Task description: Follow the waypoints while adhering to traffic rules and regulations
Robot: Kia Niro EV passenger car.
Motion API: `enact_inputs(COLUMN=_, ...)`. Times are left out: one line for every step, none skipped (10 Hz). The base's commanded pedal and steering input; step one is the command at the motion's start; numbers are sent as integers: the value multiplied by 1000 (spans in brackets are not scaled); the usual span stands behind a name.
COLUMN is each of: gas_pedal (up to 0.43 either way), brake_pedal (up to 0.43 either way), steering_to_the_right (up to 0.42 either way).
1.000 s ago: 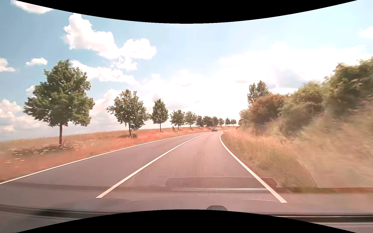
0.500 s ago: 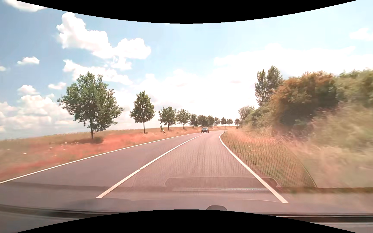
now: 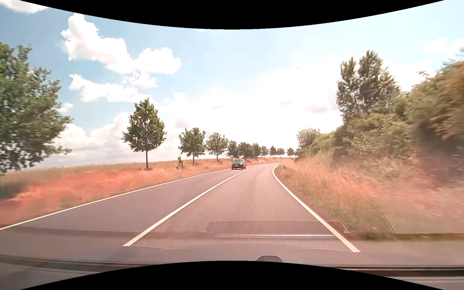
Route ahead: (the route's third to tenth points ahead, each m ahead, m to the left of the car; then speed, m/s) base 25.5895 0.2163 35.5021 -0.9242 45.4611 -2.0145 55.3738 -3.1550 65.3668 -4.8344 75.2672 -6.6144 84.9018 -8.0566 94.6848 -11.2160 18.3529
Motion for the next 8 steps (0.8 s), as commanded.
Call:
enact_inputs(gas_pedal=59, brake_pedal=0, steering_to_the_right=11)
enact_inputs(gas_pedal=59, brake_pedal=0, steering_to_the_right=11)
enact_inputs(gas_pedal=59, brake_pedal=0, steering_to_the_right=11)
enact_inputs(gas_pedal=59, brake_pedal=0, steering_to_the_right=11)
enact_inputs(gas_pedal=59, brake_pedal=0, steering_to_the_right=11)
enact_inputs(gas_pedal=59, brake_pedal=0, steering_to_the_right=11)
enact_inputs(gas_pedal=59, brake_pedal=0, steering_to_the_right=11)
enact_inputs(gas_pedal=59, brake_pedal=0, steering_to_the_right=11)
